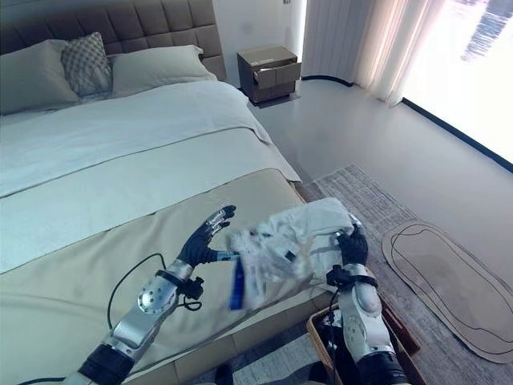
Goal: Pick up clothes into the bucket
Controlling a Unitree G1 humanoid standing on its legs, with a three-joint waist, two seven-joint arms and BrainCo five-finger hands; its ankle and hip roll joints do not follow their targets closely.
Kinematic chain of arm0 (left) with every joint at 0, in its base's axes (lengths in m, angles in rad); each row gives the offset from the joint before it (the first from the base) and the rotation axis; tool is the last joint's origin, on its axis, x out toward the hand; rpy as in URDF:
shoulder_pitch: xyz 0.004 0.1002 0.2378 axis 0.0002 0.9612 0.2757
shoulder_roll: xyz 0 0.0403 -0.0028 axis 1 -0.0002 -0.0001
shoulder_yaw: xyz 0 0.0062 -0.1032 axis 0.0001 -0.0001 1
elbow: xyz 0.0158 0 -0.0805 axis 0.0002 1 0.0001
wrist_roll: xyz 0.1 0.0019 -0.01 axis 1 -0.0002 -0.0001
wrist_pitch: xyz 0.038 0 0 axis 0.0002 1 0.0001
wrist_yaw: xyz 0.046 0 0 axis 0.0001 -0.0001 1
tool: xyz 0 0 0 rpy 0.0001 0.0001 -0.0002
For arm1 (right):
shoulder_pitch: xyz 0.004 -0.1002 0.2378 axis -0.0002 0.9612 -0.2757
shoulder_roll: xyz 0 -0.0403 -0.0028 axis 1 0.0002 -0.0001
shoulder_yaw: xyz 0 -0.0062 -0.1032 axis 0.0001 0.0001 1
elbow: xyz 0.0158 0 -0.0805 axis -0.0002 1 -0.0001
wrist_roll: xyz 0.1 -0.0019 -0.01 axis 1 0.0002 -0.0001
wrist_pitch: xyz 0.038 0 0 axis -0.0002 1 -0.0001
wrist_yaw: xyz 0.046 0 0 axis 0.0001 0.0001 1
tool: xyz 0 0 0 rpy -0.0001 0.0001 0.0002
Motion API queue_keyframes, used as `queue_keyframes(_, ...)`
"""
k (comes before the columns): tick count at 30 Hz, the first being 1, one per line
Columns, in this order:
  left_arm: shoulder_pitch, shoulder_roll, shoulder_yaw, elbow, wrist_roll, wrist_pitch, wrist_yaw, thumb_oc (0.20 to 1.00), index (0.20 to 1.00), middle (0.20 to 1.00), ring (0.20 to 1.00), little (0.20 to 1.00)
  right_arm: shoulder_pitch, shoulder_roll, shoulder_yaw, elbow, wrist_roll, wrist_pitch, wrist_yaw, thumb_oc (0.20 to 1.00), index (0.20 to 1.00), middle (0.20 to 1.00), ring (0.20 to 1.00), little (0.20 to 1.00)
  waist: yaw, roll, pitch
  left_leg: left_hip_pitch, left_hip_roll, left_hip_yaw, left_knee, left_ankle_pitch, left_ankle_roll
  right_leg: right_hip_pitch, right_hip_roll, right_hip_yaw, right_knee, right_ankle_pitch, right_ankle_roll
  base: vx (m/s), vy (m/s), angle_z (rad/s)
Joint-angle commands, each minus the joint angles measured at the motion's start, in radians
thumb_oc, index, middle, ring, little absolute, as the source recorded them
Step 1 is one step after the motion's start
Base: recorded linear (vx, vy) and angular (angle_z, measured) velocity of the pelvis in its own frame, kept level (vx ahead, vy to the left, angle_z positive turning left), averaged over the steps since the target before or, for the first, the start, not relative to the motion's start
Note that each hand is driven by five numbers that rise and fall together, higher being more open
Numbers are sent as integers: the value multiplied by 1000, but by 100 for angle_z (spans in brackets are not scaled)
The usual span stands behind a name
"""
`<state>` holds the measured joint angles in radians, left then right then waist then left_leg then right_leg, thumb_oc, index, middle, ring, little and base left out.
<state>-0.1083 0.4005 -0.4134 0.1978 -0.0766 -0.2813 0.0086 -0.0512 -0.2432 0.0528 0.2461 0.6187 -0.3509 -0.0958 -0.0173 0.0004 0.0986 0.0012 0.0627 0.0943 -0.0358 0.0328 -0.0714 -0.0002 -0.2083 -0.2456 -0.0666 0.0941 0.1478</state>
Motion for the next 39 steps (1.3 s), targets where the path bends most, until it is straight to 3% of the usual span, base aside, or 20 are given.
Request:
queue_keyframes(1,-33,16,5,78,119,-52,47,1000,1000,1000,1000,1000,-25,12,-85,-122,22,-116,-31,200,200,200,200,200,-27,-59,-28,-46,-10,-10,84,-70,23,-33,-65,-24,70,16,58,3,0,-16)
queue_keyframes(7,7,12,49,211,208,-49,76,1000,1000,1000,1000,1000,-7,0,-226,-120,37,-164,-85,200,200,200,200,200,-36,-59,-29,-48,-9,-7,84,-72,24,-40,-64,-16,72,16,58,3,-2,-4)
queue_keyframes(18,171,16,263,166,25,-76,78,1000,1000,1000,1000,1000,68,-68,-499,-82,-12,-222,-174,200,200,200,200,200,-49,-67,-27,-51,-4,-2,92,-80,23,-46,-56,-4,75,11,58,-1,-2,-1)
queue_keyframes(24,199,-86,391,174,-231,-69,55,1000,1000,1000,1000,1000,139,-74,-525,4,-77,-178,-191,200,200,200,200,200,-66,-73,-15,-63,0,5,113,-86,26,-61,-51,13,85,9,54,-21,-13,-8)
queue_keyframes(31,201,-108,418,135,-297,-76,32,1000,1000,1000,1000,1000,148,-70,-523,40,-77,-155,-174,200,200,200,200,200,-86,-66,15,-78,-3,23,155,-107,32,-87,-60,45,114,3,50,-23,-4,-9)
queue_keyframes(36,186,-107,407,86,-330,-91,20,1000,1000,1000,1000,1000,112,-100,-466,63,-106,-125,-156,200,200,200,200,200,-101,-47,78,-114,-4,39,239,-143,40,-139,-73,88,190,-19,41,-98,17,-15)
queue_keyframes(39,155,-112,381,41,-385,-107,23,1000,1000,1000,1000,1000,43,-125,-419,108,-115,-116,-172,200,200,200,200,200,-113,-27,156,-175,-2,56,344,-175,41,-212,-81,126,259,-26,32,-145,21,-17)
